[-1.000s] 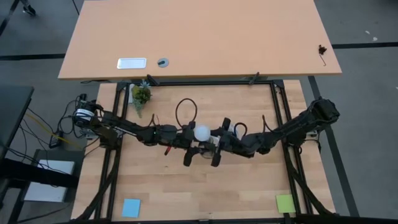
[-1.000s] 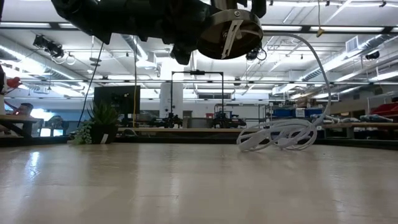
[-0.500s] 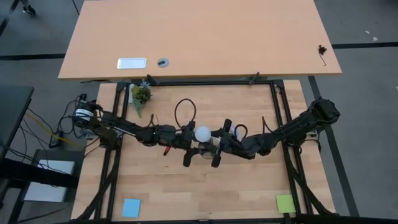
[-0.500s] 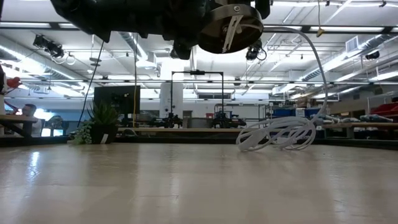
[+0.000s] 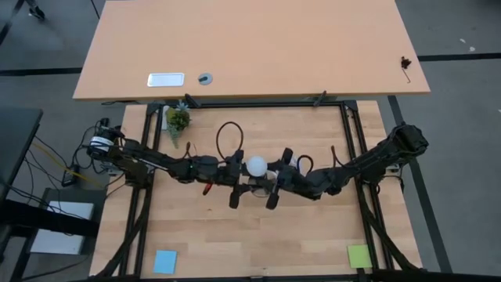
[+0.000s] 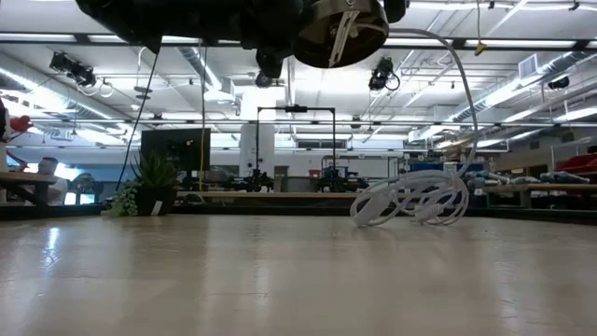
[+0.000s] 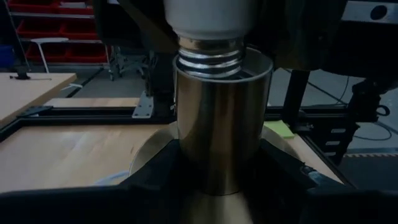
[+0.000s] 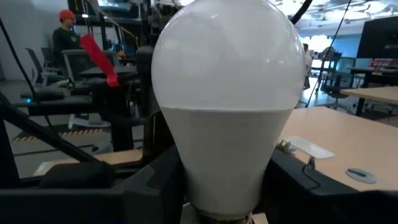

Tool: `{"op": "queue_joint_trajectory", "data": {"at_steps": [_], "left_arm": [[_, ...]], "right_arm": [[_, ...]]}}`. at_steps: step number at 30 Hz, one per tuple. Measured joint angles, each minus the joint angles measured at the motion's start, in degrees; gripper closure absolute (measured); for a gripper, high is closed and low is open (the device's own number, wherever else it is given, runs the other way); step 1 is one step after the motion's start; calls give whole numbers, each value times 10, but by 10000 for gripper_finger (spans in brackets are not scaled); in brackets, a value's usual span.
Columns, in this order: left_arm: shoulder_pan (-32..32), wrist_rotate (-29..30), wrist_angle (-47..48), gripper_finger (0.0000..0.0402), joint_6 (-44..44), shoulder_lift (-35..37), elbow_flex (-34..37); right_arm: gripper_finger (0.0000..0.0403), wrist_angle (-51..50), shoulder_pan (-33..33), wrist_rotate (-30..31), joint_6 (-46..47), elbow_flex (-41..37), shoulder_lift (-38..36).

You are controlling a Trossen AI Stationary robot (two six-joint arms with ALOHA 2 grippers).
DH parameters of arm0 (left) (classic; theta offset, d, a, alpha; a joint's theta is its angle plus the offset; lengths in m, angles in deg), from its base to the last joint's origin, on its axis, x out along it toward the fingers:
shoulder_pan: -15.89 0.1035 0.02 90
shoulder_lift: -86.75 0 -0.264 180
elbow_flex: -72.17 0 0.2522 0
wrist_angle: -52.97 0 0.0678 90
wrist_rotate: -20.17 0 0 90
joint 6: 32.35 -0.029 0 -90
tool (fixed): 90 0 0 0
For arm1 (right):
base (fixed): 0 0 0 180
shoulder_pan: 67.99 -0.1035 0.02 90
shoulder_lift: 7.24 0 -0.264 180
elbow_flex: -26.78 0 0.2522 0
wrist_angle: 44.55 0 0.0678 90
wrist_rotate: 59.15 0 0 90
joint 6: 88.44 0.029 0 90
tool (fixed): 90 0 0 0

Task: Screw lightbulb
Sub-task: Insert the lightbulb into the lamp socket

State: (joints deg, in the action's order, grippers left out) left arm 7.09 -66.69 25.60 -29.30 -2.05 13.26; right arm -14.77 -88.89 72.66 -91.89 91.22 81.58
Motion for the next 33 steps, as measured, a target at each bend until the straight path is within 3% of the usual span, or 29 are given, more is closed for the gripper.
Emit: {"op": "queue_joint_trajectory", "data": {"at_steps": [5,20,33], "left_arm": [[0,-3,-10,241,0,1,0],[0,-4,-5,241,-1,1,0],[-1,-7,-3,241,-6,1,0]], "right_arm": [[229,13,8,-32,2,0,0],[227,-17,10,-40,20,0,0],[160,-12,-1,-24,7,-1,1]]}}
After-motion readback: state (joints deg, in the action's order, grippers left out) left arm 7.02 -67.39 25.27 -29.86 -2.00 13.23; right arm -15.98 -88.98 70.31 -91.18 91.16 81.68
